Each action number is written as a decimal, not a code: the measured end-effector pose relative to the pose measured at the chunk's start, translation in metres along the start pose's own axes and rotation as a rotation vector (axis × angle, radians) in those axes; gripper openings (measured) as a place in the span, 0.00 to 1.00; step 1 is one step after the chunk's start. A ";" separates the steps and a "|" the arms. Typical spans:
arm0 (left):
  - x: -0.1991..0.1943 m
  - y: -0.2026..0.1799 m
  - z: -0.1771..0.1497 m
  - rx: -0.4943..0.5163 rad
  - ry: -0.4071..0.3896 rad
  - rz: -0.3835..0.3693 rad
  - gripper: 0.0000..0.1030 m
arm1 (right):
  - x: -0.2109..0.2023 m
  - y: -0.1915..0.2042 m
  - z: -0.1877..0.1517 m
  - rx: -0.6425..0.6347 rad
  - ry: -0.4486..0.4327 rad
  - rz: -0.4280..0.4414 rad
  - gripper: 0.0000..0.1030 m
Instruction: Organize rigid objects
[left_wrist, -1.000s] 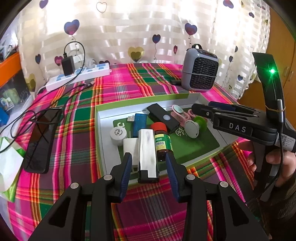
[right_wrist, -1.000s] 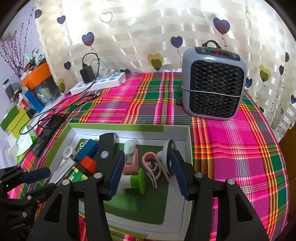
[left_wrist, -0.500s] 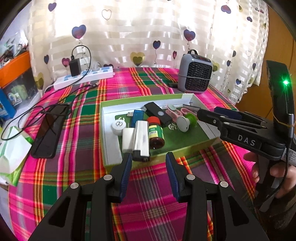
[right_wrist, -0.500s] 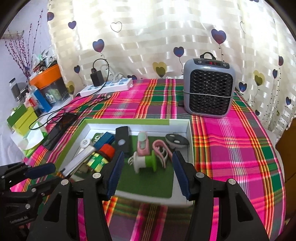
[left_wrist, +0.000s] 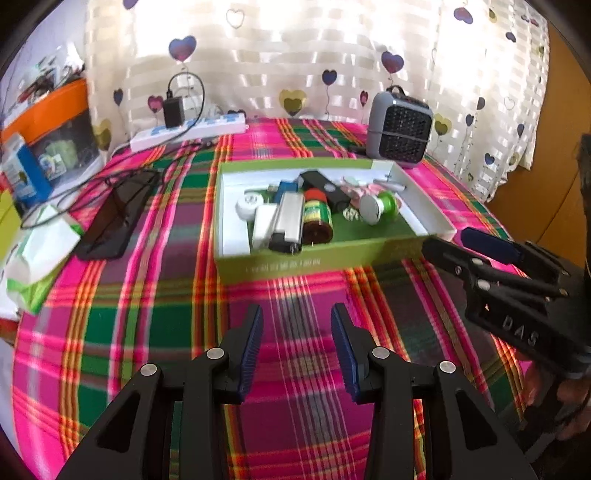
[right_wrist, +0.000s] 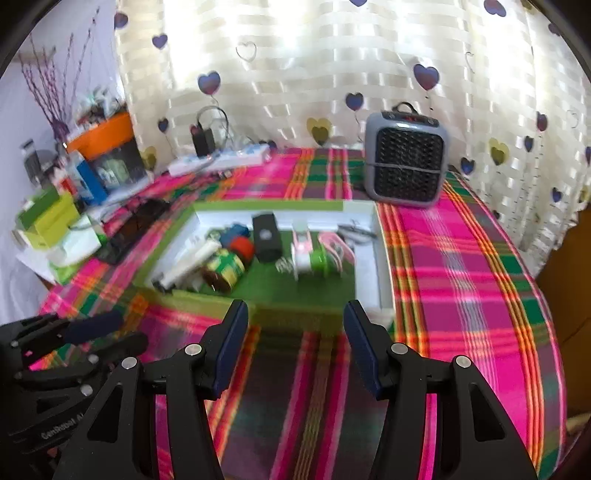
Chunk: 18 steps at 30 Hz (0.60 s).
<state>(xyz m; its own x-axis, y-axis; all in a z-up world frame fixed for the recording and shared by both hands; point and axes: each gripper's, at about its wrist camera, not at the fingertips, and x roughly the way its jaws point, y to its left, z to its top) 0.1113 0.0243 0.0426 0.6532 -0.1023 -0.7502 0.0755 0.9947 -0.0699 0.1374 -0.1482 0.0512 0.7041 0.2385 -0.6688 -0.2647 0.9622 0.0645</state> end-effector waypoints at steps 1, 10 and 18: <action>0.001 -0.001 -0.004 0.003 0.002 0.020 0.36 | -0.001 0.003 -0.004 -0.011 0.002 -0.017 0.53; 0.010 -0.004 -0.029 -0.008 0.046 0.069 0.36 | 0.004 0.009 -0.035 -0.027 0.096 -0.064 0.53; 0.013 -0.006 -0.033 -0.022 0.057 0.084 0.36 | 0.003 0.007 -0.049 -0.002 0.128 -0.112 0.53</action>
<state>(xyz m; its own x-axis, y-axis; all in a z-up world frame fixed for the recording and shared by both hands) 0.0939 0.0170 0.0118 0.6128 -0.0186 -0.7901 0.0051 0.9998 -0.0196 0.1054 -0.1474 0.0129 0.6398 0.1106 -0.7605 -0.1901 0.9816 -0.0172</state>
